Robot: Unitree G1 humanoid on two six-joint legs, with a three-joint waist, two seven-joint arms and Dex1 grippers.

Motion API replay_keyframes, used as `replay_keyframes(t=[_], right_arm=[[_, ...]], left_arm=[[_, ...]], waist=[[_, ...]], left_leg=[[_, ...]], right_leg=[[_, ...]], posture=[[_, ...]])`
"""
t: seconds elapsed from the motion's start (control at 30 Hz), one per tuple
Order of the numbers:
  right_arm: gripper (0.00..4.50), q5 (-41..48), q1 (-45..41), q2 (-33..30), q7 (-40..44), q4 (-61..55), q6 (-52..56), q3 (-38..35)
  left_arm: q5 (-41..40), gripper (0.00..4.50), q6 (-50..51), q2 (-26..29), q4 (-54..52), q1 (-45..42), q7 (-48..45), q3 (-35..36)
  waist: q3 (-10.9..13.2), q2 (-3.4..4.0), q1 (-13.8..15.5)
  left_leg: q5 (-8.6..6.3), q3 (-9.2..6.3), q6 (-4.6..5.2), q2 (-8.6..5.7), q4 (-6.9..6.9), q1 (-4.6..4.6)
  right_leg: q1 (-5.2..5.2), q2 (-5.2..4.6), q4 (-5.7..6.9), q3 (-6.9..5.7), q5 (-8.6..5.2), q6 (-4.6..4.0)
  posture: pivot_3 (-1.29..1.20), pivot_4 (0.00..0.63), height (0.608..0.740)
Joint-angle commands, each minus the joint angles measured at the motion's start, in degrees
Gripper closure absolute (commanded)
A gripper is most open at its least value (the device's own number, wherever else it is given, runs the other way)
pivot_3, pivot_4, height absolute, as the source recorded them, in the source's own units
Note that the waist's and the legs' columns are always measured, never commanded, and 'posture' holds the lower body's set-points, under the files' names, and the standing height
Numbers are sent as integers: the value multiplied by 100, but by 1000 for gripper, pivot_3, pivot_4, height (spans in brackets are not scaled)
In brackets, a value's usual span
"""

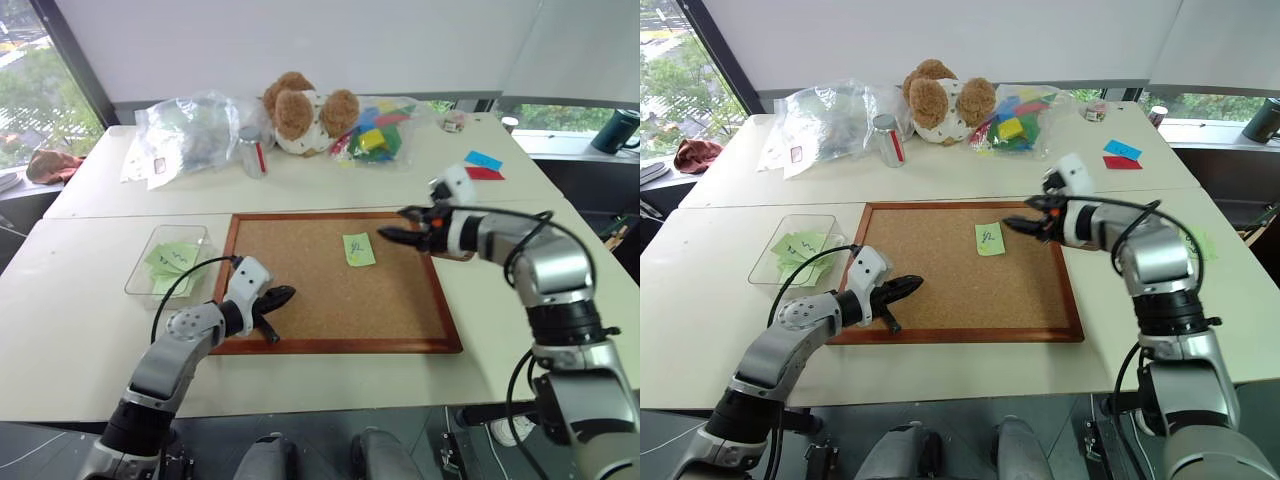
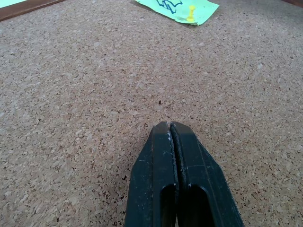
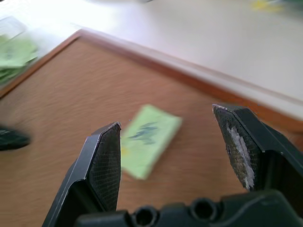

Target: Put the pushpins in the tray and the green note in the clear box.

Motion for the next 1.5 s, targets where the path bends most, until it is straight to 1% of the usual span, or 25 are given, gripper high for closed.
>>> replay_keyframes(t=[0.03,0.23,0.33,0.73,0.83,0.9,0.93,0.97,1.17,1.5], right_arm=[[1131,-72,95,206,-204,-284,-90,205],[1131,-318,73,539,-424,268,-338,532],[1879,-373,49,624,-413,426,-424,599],[1879,-540,-79,877,-500,993,-712,630],[2799,-542,-101,915,-514,1060,-731,597],[3729,-551,-113,923,-519,1081,-727,590],[4309,-555,-115,924,-517,1084,-727,588],[4459,-555,-116,923,-516,1077,-721,585],[4459,-426,-147,789,-446,649,-455,481],[4459,-60,-219,394,-344,-640,316,260]], left_arm=[[92,4500,172,62,212,166,-16,-83],[83,4500,192,66,142,197,-1,-59],[81,4500,203,65,117,209,3,-53],[89,4500,233,64,26,282,56,-44],[85,4500,239,66,10,292,63,-49],[81,4500,247,66,1,297,66,-50],[80,4500,250,66,0,298,67,-50],[79,4500,252,67,-1,299,68,-51],[64,4500,273,64,1,319,72,-43],[-7,4500,295,-9,51,312,82,-3]], waist=[[0,0,-1],[0,0,-8],[0,0,-7],[0,0,-19],[0,0,-20],[0,0,-21],[0,0,-21],[0,0,-22],[0,0,-20],[0,0,-15]], left_leg=[[0,0,0,0,0,0],[0,0,0,0,1,1],[0,0,-1,0,1,0],[0,0,-1,-1,-2,0],[0,0,-1,-1,-1,0],[0,0,-1,-1,-1,0],[0,0,-1,-1,-2,0],[0,0,-1,-1,-2,0],[0,0,-1,-1,-2,0],[0,0,0,0,-4,-1]], right_leg=[[0,0,0,0,0,0],[0,-1,0,-1,0,0],[-1,0,0,-1,0,0],[-3,0,0,-2,0,0],[-3,0,0,-1,0,0],[-3,0,0,-1,0,0],[-3,0,0,-1,0,0],[-4,1,0,-2,0,0],[-4,0,0,-1,0,0],[-5,0,-1,-1,0,0]], posture=[[0,150,740],[0,150,740],[0,150,740],[0,150,740],[0,150,740],[0,150,740],[0,150,740],[0,150,740],[0,150,740],[0,150,740]])
